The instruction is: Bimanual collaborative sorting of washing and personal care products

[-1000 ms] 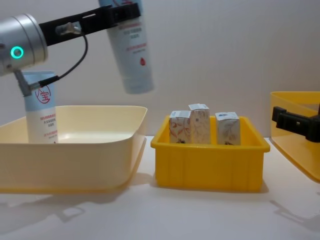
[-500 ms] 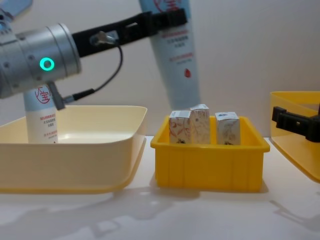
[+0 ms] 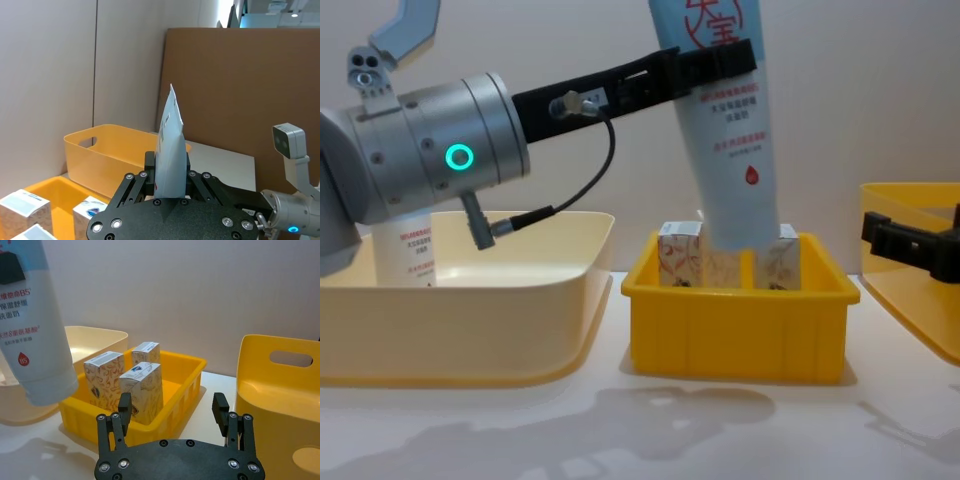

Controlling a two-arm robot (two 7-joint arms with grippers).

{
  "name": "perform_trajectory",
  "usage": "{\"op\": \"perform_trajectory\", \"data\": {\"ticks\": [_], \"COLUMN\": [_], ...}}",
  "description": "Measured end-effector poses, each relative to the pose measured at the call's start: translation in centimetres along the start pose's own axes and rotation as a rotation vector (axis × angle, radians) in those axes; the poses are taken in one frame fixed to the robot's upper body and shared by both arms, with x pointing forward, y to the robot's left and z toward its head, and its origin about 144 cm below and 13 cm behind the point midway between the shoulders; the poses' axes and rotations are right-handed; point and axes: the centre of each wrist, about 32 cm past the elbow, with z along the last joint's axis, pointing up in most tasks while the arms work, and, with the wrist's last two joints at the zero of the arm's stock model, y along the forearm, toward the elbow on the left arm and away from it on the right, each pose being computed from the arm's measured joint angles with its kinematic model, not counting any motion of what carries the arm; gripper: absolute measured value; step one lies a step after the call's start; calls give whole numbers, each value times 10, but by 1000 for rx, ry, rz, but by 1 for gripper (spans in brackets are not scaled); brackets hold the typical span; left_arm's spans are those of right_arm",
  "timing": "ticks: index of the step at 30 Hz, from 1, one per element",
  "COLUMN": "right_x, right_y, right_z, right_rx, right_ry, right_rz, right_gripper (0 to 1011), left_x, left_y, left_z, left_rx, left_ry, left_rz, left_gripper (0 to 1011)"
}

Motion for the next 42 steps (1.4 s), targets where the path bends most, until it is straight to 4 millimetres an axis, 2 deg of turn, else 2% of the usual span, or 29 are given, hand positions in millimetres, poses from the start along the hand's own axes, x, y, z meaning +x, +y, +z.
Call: {"op": "perform_trajectory", "data": {"ticks": [10, 31, 42], "right_x": [9, 40, 49], "right_y": [-1, -2, 15], "right_z": [10, 50, 66], "right_rx": [9, 1, -46], "right_ry": [36, 135, 152], "right_rz": [95, 376, 543], "right_gripper": [1001, 1001, 1001], "left_x": [-3, -5, -5], "left_y": [-4, -6, -7], "left_z": [-5, -8, -9], "left_rx": [7, 11, 11], "left_ry": [11, 17, 18], "left_rz": [-23, -36, -38], "left_gripper": [272, 272, 271]}}
